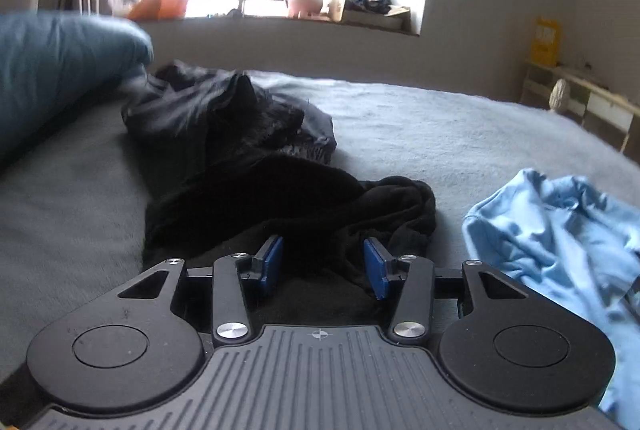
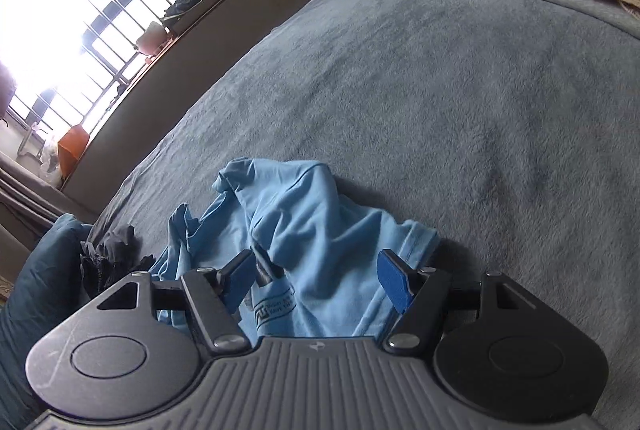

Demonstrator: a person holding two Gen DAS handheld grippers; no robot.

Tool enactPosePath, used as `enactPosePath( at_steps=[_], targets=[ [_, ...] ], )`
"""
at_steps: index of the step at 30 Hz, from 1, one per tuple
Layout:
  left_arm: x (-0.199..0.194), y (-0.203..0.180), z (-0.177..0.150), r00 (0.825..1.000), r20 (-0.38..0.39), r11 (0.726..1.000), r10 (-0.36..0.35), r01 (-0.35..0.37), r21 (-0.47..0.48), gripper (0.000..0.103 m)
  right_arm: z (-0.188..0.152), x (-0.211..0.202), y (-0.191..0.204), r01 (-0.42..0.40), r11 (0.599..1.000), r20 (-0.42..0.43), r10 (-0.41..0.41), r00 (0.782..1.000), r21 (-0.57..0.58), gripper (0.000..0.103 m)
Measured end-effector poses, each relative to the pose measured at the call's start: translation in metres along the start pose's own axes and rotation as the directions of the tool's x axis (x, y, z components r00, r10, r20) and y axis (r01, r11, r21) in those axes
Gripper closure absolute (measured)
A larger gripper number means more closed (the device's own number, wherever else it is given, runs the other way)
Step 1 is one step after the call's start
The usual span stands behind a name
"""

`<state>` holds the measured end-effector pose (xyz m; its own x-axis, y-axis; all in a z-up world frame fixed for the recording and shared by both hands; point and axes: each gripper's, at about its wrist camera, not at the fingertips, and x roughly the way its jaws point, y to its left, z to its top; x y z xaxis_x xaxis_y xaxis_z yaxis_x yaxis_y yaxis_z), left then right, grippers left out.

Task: Fold clothes
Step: 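Lower the shirt onto the bed and open both grippers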

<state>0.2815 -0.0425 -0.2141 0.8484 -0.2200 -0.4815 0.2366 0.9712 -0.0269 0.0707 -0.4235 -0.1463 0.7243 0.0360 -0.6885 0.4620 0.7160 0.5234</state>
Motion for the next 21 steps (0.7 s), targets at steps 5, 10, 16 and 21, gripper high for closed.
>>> enactPosePath(
  at_steps=[5, 10, 16, 21],
  targets=[
    [0.016, 0.029, 0.015, 0.992, 0.053, 0.993, 0.114, -0.115, 0.005, 0.042, -0.013, 0.005, 0.01, 0.007, 1.0, -0.039, -0.008, 0.999, -0.016, 0.033],
    [0.045, 0.098, 0.043, 0.935, -0.03, 0.925, 0.353, -0.354, -0.135, 0.032, -0.018, 0.001, 0.018, 0.0, 0.999, -0.053, -0.003, 0.999, -0.043, 0.033],
    [0.002, 0.097, 0.056, 0.931, -0.004, 0.9, 0.364, -0.353, -0.255, 0.032, -0.025, -0.01, 0.014, -0.016, 0.999, -0.046, 0.014, 0.999, -0.043, 0.033],
    [-0.064, 0.068, 0.067, 0.951, 0.106, 0.923, 0.29, -0.249, -0.293, 0.028, -0.029, -0.034, 0.009, -0.06, 0.998, -0.016, 0.06, 0.998, -0.026, 0.033]
  ],
)
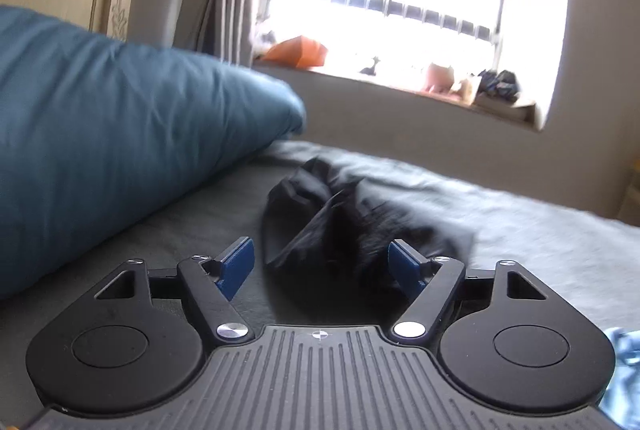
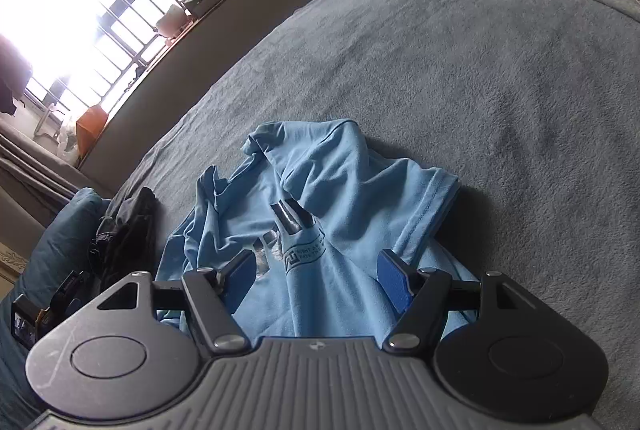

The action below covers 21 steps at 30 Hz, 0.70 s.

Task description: Fold clothes

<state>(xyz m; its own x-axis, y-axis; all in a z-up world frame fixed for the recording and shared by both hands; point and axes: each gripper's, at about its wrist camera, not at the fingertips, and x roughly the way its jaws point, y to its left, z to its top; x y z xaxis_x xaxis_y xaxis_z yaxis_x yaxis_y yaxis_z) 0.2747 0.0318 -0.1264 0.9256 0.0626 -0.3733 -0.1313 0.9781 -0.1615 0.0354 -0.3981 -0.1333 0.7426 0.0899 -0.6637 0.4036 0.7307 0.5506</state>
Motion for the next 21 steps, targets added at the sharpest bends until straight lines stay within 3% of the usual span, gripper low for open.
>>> enactPosePath(
  at_steps=[6, 10, 14, 18, 20, 21],
  targets=[
    [-0.09, -0.013, 0.031, 0.983, 0.049, 0.985, -0.174, 0.173, 0.025, 0.023, -0.009, -0.056, -0.008, -0.061, 0.998, 0.068, 0.062, 0.996, -0.009, 0.033],
    [-0.128, -0.009, 0.048, 0.958, -0.055, 0.959, -0.283, 0.284, 0.02, 0.017, -0.022, -0.1, -0.025, -0.097, 0.995, 0.104, 0.095, 0.99, 0.008, 0.033],
    [-0.17, 0.002, 0.037, 0.896, -0.212, 0.919, -0.391, 0.394, -0.027, 0.016, -0.043, -0.138, -0.052, -0.131, 0.988, 0.122, 0.12, 0.985, 0.087, 0.033],
    [-0.202, 0.002, 0.005, 0.83, -0.342, 0.885, -0.441, 0.465, -0.013, 0.016, -0.065, -0.167, -0.082, -0.127, 0.983, 0.123, 0.111, 0.986, 0.132, 0.033],
    [-0.213, 0.001, -0.014, 0.785, -0.41, 0.861, -0.465, 0.509, -0.003, 0.016, -0.077, -0.178, -0.097, -0.123, 0.977, 0.119, 0.103, 0.988, 0.172, 0.033],
    [-0.214, 0.0, -0.026, 0.746, -0.456, 0.846, -0.485, 0.533, -0.026, 0.016, -0.082, -0.182, -0.104, -0.124, 0.973, 0.116, 0.103, 0.988, 0.195, 0.033]
  ],
)
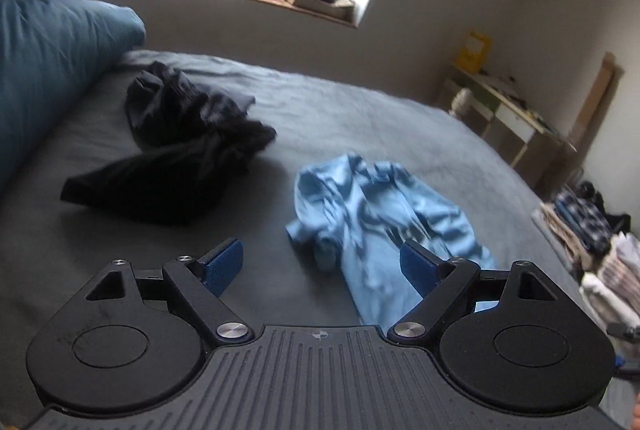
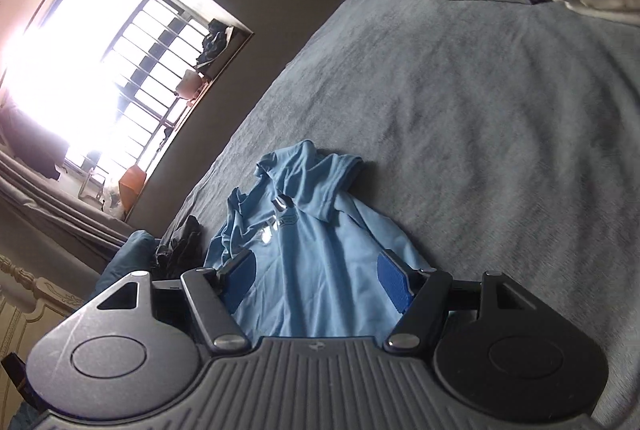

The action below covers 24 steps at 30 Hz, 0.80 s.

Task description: Fold clothes

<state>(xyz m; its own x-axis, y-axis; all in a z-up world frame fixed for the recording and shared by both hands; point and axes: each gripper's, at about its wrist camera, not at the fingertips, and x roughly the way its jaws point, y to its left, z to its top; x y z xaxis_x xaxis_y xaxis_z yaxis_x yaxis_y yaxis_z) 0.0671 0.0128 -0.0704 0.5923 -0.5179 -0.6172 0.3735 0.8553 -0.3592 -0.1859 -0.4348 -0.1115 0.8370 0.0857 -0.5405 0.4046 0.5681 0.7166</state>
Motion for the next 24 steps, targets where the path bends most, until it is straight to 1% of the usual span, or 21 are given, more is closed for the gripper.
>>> enactPosePath(
  at_steps=[1, 2, 4, 6, 7, 8, 10, 11, 12, 13, 14, 15, 16, 17, 18, 20, 24],
  targets=[
    [0.006, -0.001, -0.011, 0.998, -0.053, 0.999, -0.038, 0.037, -0.011, 0.016, -0.003, -0.005, -0.007, 0.002, 1.0, -0.006, -0.002, 1.0, 0.022, 0.033],
    [0.012, -0.002, -0.022, 0.991, -0.106, 0.997, -0.076, 0.074, -0.024, 0.017, -0.006, -0.008, -0.014, 0.009, 0.999, -0.013, -0.009, 1.0, 0.043, 0.033],
    [0.034, -0.004, -0.046, 0.97, -0.212, 0.992, -0.118, 0.106, -0.066, 0.02, -0.009, -0.009, -0.028, 0.034, 0.995, -0.025, -0.032, 0.999, 0.09, 0.033],
    [0.055, -0.009, -0.068, 0.947, -0.299, 0.992, -0.12, 0.105, -0.065, 0.028, -0.01, -0.005, -0.042, 0.058, 0.989, -0.039, -0.053, 0.998, 0.138, 0.033],
    [0.061, -0.017, -0.082, 0.939, -0.326, 0.993, -0.115, 0.102, -0.057, 0.034, -0.01, -0.002, -0.047, 0.067, 0.985, -0.046, -0.06, 0.997, 0.159, 0.034],
    [0.067, -0.022, -0.093, 0.933, -0.34, 0.993, -0.12, 0.11, -0.048, 0.039, -0.009, 0.002, -0.052, 0.072, 0.982, -0.051, -0.064, 0.997, 0.174, 0.036],
    [0.078, -0.025, -0.107, 0.924, -0.359, 0.992, -0.129, 0.12, -0.047, 0.047, -0.007, 0.014, -0.058, 0.081, 0.978, -0.065, -0.07, 0.995, 0.19, 0.037],
    [0.082, -0.025, -0.114, 0.92, -0.367, 0.991, -0.136, 0.126, -0.053, 0.048, -0.006, 0.021, -0.06, 0.083, 0.978, -0.074, -0.07, 0.995, 0.193, 0.038],
    [0.085, -0.025, -0.122, 0.916, -0.375, 0.99, -0.143, 0.131, -0.059, 0.05, -0.004, 0.03, -0.061, 0.093, 0.978, -0.084, -0.079, 0.993, 0.185, 0.039],
    [0.089, -0.026, -0.127, 0.91, -0.389, 0.99, -0.142, 0.131, -0.055, 0.054, -0.003, 0.039, -0.062, 0.107, 0.979, -0.094, -0.091, 0.991, 0.173, 0.041],
    [0.089, -0.027, -0.132, 0.906, -0.399, 0.99, -0.14, 0.134, -0.043, 0.058, -0.002, 0.049, -0.063, 0.12, 0.98, -0.104, -0.104, 0.989, 0.161, 0.045],
    [0.09, -0.029, -0.137, 0.902, -0.41, 0.99, -0.138, 0.138, -0.031, 0.06, 0.0, 0.059, -0.063, 0.137, 0.981, -0.116, -0.121, 0.986, 0.141, 0.046],
    [0.089, -0.029, -0.139, 0.902, -0.409, 0.989, -0.142, 0.148, -0.016, 0.06, 0.001, 0.07, -0.063, 0.154, 0.981, -0.129, -0.139, 0.982, 0.117, 0.048],
    [0.088, -0.03, -0.141, 0.902, -0.406, 0.987, -0.145, 0.158, -0.002, 0.06, 0.002, 0.079, -0.063, 0.171, 0.981, -0.135, -0.158, 0.978, 0.092, 0.054],
    [0.088, -0.03, -0.142, 0.903, -0.403, 0.986, -0.148, 0.167, 0.012, 0.06, 0.002, 0.088, -0.062, 0.185, 0.981, -0.136, -0.175, 0.975, 0.063, 0.055],
    [0.085, -0.03, -0.144, 0.901, -0.404, 0.983, -0.161, 0.181, 0.013, 0.06, 0.005, 0.102, -0.061, 0.194, 0.981, -0.135, -0.19, 0.972, 0.015, 0.066],
    [0.076, -0.031, -0.144, 0.889, -0.403, 0.972, -0.219, 0.233, -0.015, 0.06, 0.005, 0.119, -0.064, 0.193, 0.981, -0.164, -0.191, 0.968, -0.002, 0.069]
  ],
)
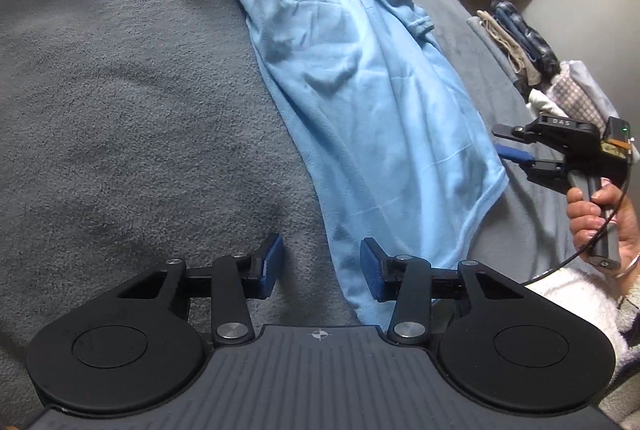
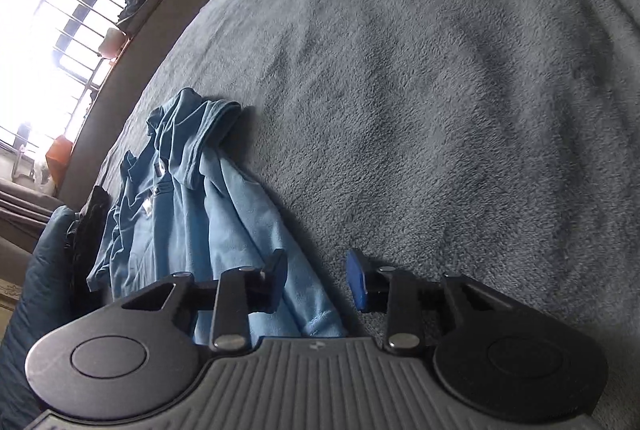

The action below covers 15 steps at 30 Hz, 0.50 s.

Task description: Fold clothes

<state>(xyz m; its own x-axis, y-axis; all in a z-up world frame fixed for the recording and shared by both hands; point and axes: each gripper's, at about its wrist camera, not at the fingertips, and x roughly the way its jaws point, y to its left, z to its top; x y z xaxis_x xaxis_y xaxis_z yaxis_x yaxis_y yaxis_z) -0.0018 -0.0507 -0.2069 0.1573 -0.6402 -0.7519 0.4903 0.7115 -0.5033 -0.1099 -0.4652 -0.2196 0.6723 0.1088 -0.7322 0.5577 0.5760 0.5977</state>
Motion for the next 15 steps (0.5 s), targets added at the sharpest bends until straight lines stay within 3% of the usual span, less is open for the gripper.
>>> enactPosePath(
  at_steps=[3, 8, 12, 15],
  targets=[
    [-0.003, -0.002, -0.003, 0.999, -0.005, 0.999, -0.036, 0.036, 0.009, 0.061, -0.004, 0.002, -0.001, 0.01, 1.0, -0.015, -0.011, 1.0, -0.024, 0.073],
    [0.002, -0.014, -0.008, 0.997, -0.054, 0.997, -0.052, 0.056, 0.061, 0.062, -0.014, -0.003, -0.004, 0.049, 0.997, -0.018, -0.05, 0.999, -0.053, 0.091],
    [0.012, -0.025, -0.017, 0.99, -0.134, 0.995, -0.051, 0.061, 0.077, 0.063, -0.017, -0.005, -0.004, 0.06, 0.996, -0.012, -0.061, 0.998, -0.063, 0.093],
    [0.012, -0.032, -0.022, 0.992, -0.123, 0.996, -0.032, 0.042, 0.075, 0.063, -0.019, -0.004, 0.0, 0.081, 0.992, -0.002, -0.082, 0.997, -0.098, 0.096]
  ],
)
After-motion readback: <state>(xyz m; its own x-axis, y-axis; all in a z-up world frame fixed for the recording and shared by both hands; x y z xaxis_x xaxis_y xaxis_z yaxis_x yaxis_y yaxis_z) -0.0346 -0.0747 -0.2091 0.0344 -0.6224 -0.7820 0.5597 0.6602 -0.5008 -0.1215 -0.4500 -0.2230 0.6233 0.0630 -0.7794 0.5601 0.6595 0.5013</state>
